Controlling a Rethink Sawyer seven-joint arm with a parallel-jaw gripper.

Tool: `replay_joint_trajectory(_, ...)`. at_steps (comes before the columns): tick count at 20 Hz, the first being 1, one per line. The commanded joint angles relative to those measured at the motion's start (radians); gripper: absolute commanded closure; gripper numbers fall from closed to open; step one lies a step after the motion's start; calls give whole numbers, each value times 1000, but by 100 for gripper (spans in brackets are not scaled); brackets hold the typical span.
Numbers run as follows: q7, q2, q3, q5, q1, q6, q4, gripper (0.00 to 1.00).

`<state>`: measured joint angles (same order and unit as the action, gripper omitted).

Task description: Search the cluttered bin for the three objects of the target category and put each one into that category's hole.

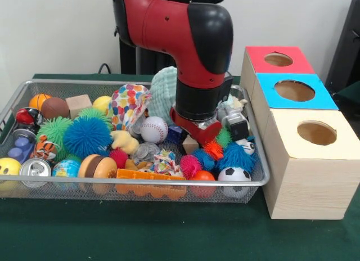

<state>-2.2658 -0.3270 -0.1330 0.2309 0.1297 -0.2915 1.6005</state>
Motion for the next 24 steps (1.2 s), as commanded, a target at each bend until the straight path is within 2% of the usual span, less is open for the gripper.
replay_joint_trajectory(1, 111, -38, 6, -123, 107, -148, -26, 0)
replay_joint_trajectory(6, 252, -79, 104, -257, 289, -139, -7, 0)
replay_joint_trajectory(9, 275, -190, 128, -310, 346, -209, 61, 0)
replay_joint_trajectory(12, 269, -293, 168, -348, 398, -235, 153, 0)
replay_joint_trajectory(15, 245, -344, 207, -377, 439, -223, 222, 0)
replay_joint_trajectory(18, 218, -349, 244, -422, 479, -155, 284, 0)
replay_joint_trajectory(24, 161, -319, 276, -502, 514, -77, 318, 0)
